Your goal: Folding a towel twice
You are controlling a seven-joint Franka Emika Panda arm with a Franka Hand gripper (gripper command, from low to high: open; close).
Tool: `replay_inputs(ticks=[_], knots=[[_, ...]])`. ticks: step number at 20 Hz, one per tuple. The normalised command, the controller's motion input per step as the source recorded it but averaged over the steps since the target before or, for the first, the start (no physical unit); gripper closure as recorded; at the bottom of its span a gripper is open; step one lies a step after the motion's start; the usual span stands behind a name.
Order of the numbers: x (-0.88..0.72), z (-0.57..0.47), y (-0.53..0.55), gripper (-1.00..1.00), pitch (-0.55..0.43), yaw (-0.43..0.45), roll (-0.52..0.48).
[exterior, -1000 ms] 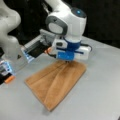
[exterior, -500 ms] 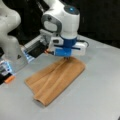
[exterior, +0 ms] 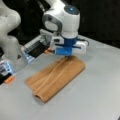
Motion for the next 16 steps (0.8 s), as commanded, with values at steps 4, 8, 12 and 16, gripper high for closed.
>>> replay_inputs(ticks=[4, 8, 12, 16], knots=[[-0.43, -0.11, 0.14, 1.0, -0.163, -0.169, 0.128], [-0.49, -0.08, 0.07, 1.0, -0.187, -0.125, 0.172], [-0.6, -0.06, 0.03, 1.0, -0.2, -0.085, 0.182], [-0.59, -0.09, -0.01, 1.0, -0.217, -0.039, 0.195]])
